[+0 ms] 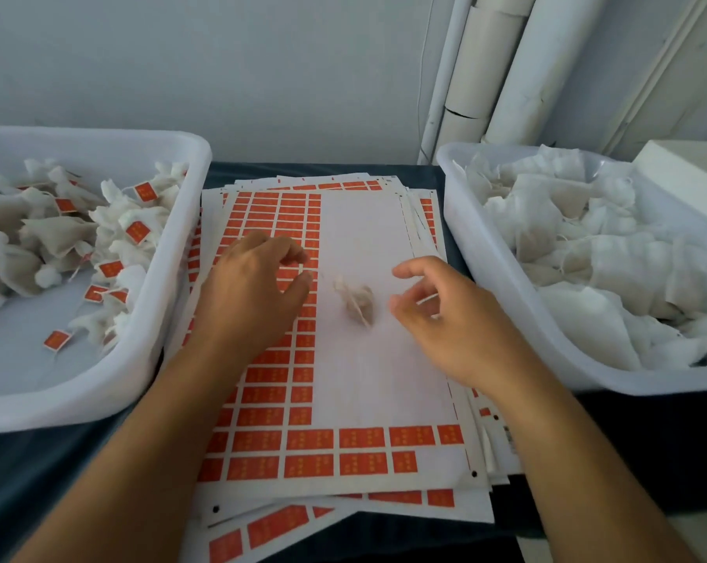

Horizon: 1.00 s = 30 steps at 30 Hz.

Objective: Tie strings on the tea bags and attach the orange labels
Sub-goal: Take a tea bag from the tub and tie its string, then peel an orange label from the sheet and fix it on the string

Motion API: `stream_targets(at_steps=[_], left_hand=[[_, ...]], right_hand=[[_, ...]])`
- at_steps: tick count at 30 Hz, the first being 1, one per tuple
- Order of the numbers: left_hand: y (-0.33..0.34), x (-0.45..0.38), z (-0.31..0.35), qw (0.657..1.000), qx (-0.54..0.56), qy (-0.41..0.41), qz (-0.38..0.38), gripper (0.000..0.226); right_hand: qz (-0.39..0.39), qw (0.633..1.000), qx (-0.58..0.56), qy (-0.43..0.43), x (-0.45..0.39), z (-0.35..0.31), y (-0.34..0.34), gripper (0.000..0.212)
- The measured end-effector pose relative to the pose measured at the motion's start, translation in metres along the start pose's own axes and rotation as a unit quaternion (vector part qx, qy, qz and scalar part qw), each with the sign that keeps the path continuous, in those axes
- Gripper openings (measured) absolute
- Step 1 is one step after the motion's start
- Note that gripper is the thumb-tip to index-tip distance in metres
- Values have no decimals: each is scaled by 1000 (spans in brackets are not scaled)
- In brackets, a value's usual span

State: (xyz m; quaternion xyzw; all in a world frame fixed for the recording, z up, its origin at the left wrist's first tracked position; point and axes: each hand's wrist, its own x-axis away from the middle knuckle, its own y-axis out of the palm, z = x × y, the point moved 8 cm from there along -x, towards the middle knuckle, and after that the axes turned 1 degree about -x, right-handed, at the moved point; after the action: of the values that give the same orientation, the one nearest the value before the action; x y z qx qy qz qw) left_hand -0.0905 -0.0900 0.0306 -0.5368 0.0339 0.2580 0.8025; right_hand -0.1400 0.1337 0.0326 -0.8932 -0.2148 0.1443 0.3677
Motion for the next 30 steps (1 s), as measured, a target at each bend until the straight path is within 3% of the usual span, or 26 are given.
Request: stream_targets(at_steps=[4,8,13,18,20,25,30], left_hand=[[-5,7,2,999,22,-22,-29,54],[-22,41,46,995,82,63,12,43],[16,115,99,952,137,157,-225,40],[34,149,91,918,159,162,-325,50],[35,154,91,916,141,183,-328,57],[31,157,99,935,88,240,-247,46],[28,151,93,932,173,193,-251,36]], right_hand=[[-8,996,85,39,48,19,-12,33],[-33,990,118,71,78,29,-18,36],[-48,994,11,97,91,36,-22,31],[-16,972,-194,130,103,47,-17,16],[4,953,-264,147,105,51,-14,16],[3,965,-222,142,107,57,-13,14],[-24,971,-192,144,108,58,-15,13]])
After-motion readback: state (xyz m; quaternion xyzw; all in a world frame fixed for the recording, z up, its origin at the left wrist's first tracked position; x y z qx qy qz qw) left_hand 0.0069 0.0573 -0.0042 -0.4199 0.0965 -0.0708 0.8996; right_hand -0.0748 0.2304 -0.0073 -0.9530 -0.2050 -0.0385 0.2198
